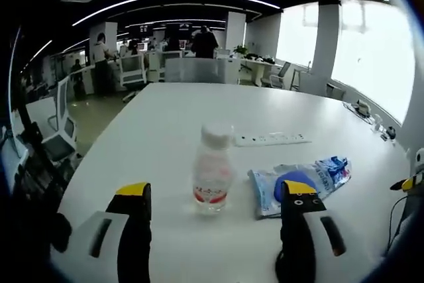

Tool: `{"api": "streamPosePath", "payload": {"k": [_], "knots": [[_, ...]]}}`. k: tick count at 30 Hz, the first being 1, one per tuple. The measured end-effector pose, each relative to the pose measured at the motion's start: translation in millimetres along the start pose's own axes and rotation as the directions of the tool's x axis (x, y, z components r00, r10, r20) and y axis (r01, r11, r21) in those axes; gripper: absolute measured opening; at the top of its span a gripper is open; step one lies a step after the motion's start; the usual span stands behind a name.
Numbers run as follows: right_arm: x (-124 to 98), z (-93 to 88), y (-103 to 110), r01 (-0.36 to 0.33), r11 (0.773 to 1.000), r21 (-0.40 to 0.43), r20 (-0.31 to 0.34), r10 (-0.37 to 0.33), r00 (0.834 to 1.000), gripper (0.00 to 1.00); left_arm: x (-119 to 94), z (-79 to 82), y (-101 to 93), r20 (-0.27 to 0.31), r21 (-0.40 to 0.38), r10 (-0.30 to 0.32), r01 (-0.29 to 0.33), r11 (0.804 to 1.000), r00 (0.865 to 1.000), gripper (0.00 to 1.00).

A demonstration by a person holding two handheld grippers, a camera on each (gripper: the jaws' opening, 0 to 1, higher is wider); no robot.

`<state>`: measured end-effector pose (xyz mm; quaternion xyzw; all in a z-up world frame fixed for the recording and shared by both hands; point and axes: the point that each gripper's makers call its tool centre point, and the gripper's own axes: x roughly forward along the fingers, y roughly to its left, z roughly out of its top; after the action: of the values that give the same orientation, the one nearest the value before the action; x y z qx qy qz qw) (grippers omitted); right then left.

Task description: Arrange the tabletop items into an orderly group along one side of the table until the central work area is clear of visible clutter.

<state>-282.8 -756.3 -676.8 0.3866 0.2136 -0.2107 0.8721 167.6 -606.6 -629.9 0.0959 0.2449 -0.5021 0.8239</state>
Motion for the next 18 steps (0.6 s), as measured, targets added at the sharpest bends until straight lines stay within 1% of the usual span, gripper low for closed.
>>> {"api": "streamPosePath", "payload": {"k": [3,10,14,18], "knots": [[-0.6,0.7,1.4,-0.006,1.000,-0.002,0.001,0.006,1.000,0.60,-7.2,-4.7,-2.5,-0.001,0.002,-0.009,0.009,1.000,1.000,0.81],[-1.3,-1.1,1.5,-0.013,1.000,0.004,0.000,0.013,1.000,0.60,-22.3,-20.1,-3.3,0.000,-0.029,-0.006,0.006,1.000,1.000,0.81],[-1.2,-3.0,1.0,-0.014,1.000,0.008,-0.004,0.014,1.000,0.60,-25.6,-23.3,1.9,-0.001,-0.047,0.008,-0.008,0.999,1.000,0.80],[-0.3,-4.1,1.0,-0.016,1.000,0.008,-0.008,0.016,1.000,0.60,-27.2,-21.5,2.7,0.001,-0.050,0.017,-0.017,0.999,1.000,0.80]]}}
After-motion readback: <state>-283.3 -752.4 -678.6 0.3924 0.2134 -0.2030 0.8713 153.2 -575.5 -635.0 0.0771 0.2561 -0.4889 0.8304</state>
